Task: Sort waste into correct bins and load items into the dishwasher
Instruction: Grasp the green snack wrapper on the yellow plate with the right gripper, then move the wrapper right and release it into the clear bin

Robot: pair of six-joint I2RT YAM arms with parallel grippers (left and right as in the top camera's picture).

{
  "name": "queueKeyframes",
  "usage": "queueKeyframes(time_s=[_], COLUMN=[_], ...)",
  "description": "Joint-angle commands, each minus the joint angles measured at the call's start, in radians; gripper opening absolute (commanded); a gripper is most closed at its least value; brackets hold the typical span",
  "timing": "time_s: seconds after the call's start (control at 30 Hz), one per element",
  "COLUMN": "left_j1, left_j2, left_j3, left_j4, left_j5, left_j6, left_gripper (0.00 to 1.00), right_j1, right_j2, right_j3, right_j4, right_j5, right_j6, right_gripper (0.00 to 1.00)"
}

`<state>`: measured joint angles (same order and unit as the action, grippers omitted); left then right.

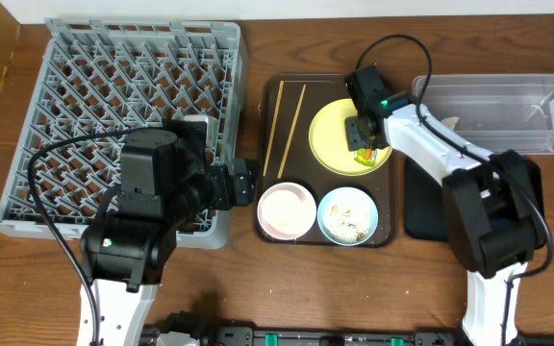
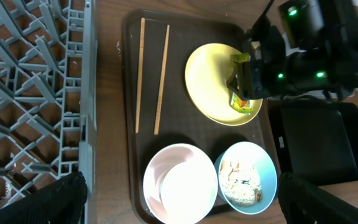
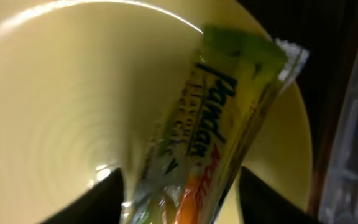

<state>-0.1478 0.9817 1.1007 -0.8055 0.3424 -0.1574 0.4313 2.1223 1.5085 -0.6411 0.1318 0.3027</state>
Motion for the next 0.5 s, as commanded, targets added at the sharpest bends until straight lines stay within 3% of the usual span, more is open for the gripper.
queueKeyframes(time_s=[0.0, 0.03, 0.07, 0.27, 0.47], left_j1=[-0.003, -0.003, -0.003, -0.003, -0.003], left_j2=[0.0, 0.0, 0.0, 0.0, 0.0], left_j3=[0.02, 0.02, 0.02, 0.02, 0.02], left_j4=[-0.002, -0.002, -0.002, -0.002, -0.002], left_j5=[0.016, 0.016, 0.016, 0.016, 0.016], left_j6=[-0.002, -0.001, -0.001, -0.002, -0.002], left_gripper=[0.98, 0.98, 0.98, 0.98, 0.98], right_j1=[0.001, 0.001, 0.001, -0.02, -0.143], right_j2=[0.023, 0.023, 0.018, -0.098, -0.287], right_j3=[0.0, 0.001, 0.003, 0.034, 0.034], right_j4=[0.002, 0.003, 0.0, -0.026, -0.06], right_j5=[0.014, 0.01, 0.01, 0.001, -0.067], right_j6=[0.04, 0.04, 0.034, 0.014, 0.044], right_gripper=[0.26, 0.08, 0.01, 0.01, 0.01])
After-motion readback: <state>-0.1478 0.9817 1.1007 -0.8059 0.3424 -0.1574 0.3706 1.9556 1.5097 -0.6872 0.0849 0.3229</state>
